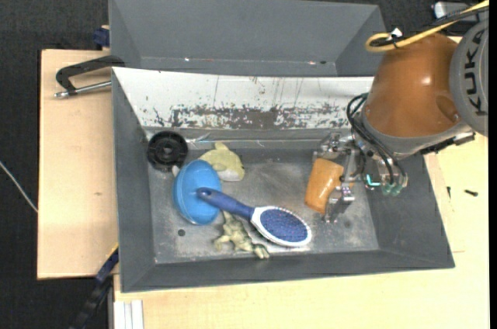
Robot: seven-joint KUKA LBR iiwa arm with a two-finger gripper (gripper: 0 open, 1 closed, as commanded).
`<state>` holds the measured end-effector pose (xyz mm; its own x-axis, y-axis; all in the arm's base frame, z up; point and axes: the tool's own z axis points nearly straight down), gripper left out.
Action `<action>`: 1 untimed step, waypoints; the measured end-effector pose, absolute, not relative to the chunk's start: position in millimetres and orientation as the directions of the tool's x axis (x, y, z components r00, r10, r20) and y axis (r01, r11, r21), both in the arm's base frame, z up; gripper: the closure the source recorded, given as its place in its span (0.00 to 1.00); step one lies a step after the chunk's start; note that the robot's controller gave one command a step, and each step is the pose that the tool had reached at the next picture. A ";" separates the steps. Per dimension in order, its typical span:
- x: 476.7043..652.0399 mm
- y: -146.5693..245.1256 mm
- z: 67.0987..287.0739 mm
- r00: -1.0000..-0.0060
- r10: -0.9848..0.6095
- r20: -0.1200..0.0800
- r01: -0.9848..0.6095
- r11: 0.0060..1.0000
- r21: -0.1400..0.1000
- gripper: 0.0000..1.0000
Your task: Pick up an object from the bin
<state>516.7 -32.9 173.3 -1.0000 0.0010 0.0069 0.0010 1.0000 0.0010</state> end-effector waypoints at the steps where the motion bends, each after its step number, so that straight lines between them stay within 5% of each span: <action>1: 524.2 10.2 87.7 -0.992 -0.126 -0.017 -0.126 0.992 -0.002 0.00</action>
Offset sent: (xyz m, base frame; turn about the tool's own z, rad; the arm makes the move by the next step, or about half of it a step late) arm 0.0015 0.0485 -0.1033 -0.1314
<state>524.2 10.2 87.7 -0.9919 -0.1256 -0.0169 -0.1256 0.9921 -0.0022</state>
